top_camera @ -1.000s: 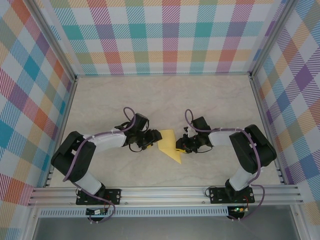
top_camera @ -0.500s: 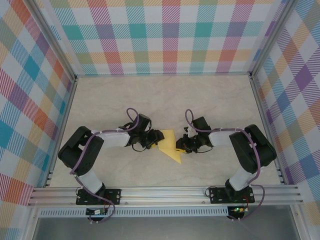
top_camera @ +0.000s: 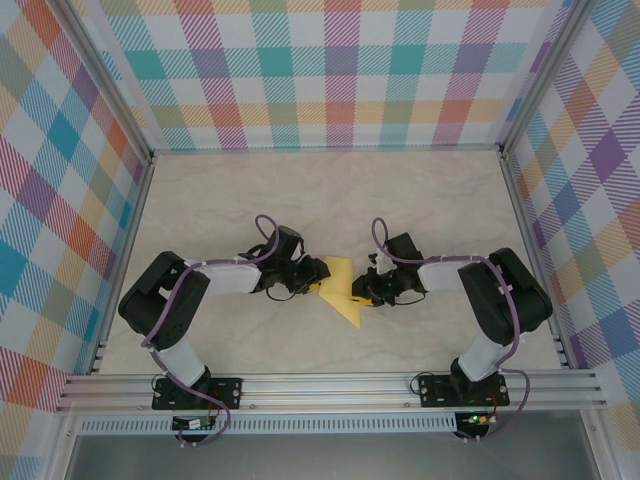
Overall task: Fold a paper plane with a square sheet of paper (pick it up from the middle)
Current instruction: Fold the wing for the fifth time at the center of the table.
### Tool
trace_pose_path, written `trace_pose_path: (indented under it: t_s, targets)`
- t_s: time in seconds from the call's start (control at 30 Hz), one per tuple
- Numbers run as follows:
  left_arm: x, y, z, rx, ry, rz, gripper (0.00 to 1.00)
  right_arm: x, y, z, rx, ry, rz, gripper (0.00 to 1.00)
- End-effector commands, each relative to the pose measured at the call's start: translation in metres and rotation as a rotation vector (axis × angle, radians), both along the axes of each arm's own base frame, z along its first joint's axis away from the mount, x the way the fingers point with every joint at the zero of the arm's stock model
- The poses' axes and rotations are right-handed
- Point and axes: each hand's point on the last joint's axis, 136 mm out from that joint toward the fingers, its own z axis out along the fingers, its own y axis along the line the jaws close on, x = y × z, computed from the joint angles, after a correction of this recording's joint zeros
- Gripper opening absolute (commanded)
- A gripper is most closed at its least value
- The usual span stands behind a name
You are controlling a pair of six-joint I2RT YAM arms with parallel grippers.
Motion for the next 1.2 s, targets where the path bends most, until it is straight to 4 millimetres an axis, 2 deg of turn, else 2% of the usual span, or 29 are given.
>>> trace_pose_path:
  t_s: [0.0, 0.1, 0.2, 0.67, 0.77, 0.97, 1.17]
  targets:
    - [-0.003, -0.006, 0.01, -0.028, -0.02, -0.021, 0.29, -0.012, -0.022, -0.035, -0.152, 0.059, -0.039, 0.22]
    - [-0.004, -0.004, 0.008, -0.017, -0.017, -0.022, 0.31, -0.008, -0.022, -0.028, -0.154, 0.036, -0.033, 0.23]
    - [-0.006, -0.001, 0.002, 0.008, -0.001, -0.02, 0.38, -0.006, -0.021, -0.022, -0.152, 0.021, -0.024, 0.23]
    - [-0.012, 0.005, -0.017, 0.078, 0.033, -0.088, 0.4, -0.004, -0.016, -0.02, -0.133, 0.007, 0.002, 0.23]
    - [-0.011, 0.004, -0.015, 0.077, 0.024, -0.1, 0.38, -0.002, -0.015, -0.018, -0.127, 0.002, 0.005, 0.22]
    - [-0.008, 0.0, -0.008, 0.047, 0.013, -0.11, 0.26, -0.002, -0.016, -0.017, -0.135, 0.002, 0.001, 0.24]
    - [-0.007, 0.003, 0.001, 0.048, -0.005, -0.098, 0.08, 0.007, -0.011, 0.004, -0.109, -0.058, 0.007, 0.29]
